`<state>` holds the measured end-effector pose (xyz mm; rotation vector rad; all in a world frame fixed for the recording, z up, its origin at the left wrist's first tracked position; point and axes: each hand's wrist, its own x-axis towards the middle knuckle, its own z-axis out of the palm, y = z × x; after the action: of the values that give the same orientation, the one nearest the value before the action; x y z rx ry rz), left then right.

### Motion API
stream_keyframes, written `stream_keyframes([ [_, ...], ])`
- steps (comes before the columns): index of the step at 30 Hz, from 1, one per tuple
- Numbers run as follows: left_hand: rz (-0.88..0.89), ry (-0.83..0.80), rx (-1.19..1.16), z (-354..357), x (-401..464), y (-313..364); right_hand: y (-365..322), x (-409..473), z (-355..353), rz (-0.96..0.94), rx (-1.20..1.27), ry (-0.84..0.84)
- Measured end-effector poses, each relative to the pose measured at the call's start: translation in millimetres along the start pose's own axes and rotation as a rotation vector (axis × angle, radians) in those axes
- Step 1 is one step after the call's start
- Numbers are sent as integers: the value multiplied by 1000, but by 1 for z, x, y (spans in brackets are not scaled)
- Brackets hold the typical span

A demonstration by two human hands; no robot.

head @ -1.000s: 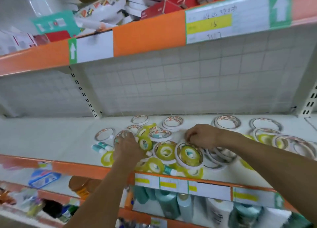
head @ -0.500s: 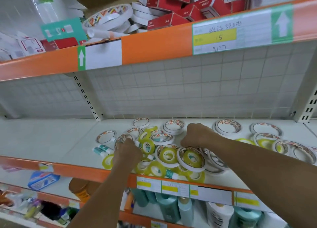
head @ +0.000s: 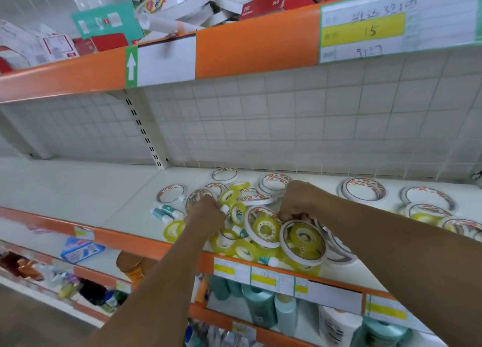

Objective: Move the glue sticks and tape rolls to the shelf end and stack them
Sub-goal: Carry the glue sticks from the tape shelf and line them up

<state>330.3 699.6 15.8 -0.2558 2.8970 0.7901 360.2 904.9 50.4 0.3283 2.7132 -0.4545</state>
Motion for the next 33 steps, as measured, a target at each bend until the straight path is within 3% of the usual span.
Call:
stream_keyframes([
  [6,83,29,43,6,5,-3,12,13,14,-75,277,88],
  [15,183,-44,195,-2,-3,0,28,8,13,-289,429,239],
  [25,203,13,213,-19,-19,24,45,-7,9,-362,439,348],
  [29,293,88,91,-21,-23,42,53,-11,1,-332,462,339],
  [33,408,107,91,-14,-36,67,61,-20,-8,-328,314,324],
])
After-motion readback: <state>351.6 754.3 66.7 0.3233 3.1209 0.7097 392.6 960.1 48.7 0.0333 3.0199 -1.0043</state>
